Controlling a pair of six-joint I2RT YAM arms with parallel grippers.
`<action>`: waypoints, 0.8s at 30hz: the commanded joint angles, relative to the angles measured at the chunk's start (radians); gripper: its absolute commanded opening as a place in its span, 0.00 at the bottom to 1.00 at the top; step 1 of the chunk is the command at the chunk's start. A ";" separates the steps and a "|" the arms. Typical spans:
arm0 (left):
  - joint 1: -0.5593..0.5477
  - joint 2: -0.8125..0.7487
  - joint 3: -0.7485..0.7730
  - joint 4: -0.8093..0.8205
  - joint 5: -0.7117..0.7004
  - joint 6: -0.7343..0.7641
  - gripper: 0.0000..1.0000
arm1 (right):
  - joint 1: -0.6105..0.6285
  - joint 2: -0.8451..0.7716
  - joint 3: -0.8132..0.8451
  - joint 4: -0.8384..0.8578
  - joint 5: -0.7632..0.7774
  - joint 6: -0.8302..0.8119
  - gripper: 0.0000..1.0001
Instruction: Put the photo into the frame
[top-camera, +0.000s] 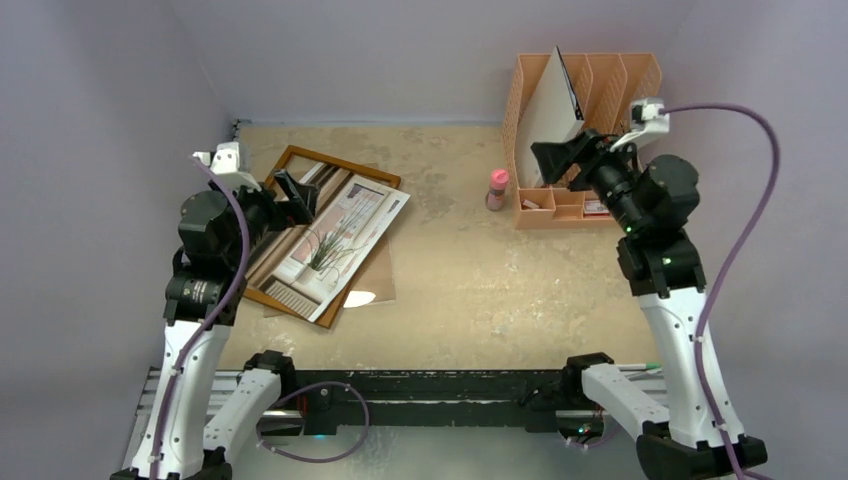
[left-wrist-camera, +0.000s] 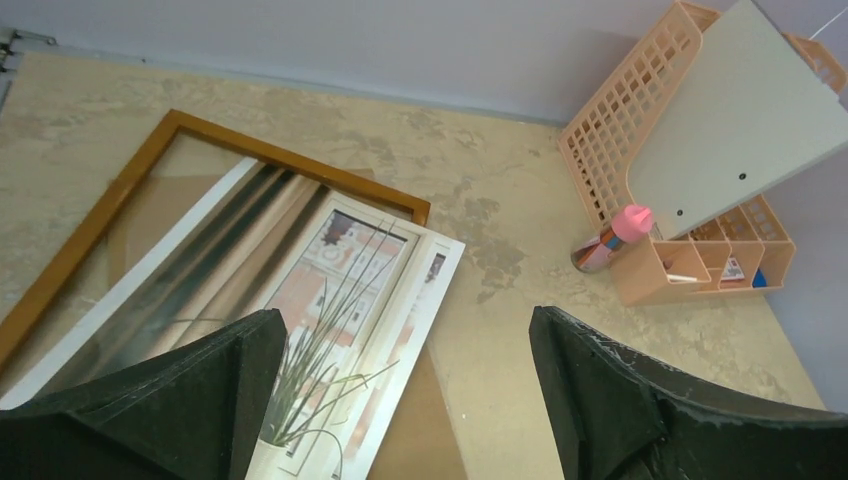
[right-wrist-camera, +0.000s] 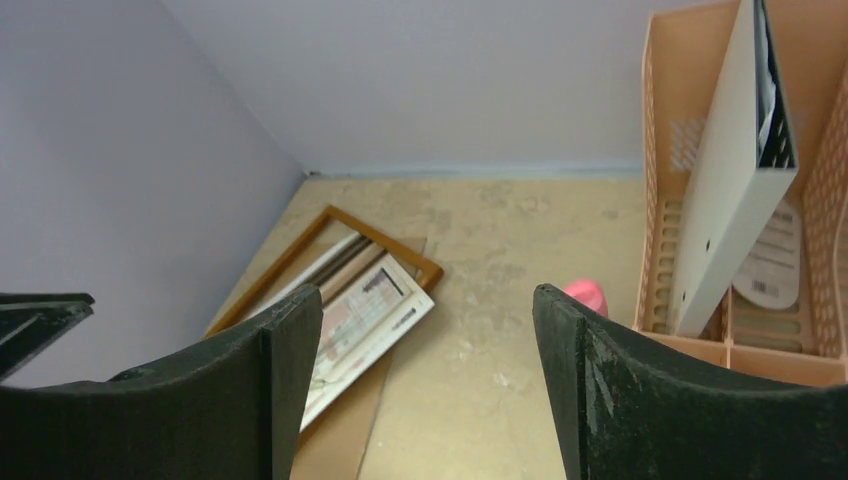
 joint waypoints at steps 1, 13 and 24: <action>0.005 -0.021 -0.092 0.138 0.061 -0.048 0.99 | -0.005 -0.055 -0.171 0.209 -0.074 0.045 0.81; 0.004 0.146 -0.308 0.304 0.114 -0.173 0.92 | 0.061 0.114 -0.433 0.413 -0.222 0.260 0.79; 0.003 0.290 -0.368 0.255 0.071 -0.252 0.84 | 0.395 0.404 -0.479 0.549 -0.064 0.436 0.69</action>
